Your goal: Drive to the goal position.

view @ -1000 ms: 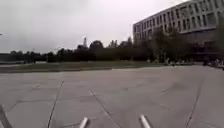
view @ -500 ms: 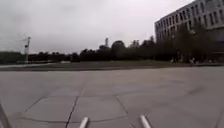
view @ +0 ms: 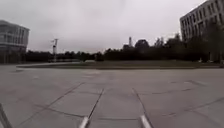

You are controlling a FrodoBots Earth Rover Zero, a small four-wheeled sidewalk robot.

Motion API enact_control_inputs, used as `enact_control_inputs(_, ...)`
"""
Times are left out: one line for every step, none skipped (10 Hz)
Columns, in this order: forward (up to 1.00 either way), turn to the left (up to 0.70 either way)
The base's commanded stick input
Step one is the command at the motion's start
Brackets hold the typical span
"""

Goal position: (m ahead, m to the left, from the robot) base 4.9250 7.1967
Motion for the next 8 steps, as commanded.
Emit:
enact_control_inputs(0.0, 1.0)
enact_control_inputs(0.0, 1.0)
enact_control_inputs(0.0, 1.0)
enact_control_inputs(0.0, 1.0)
enact_control_inputs(0.0, 1.0)
enact_control_inputs(0.0, 1.0)
enact_control_inputs(0.0, 1.0)
enact_control_inputs(0.0, 1.0)
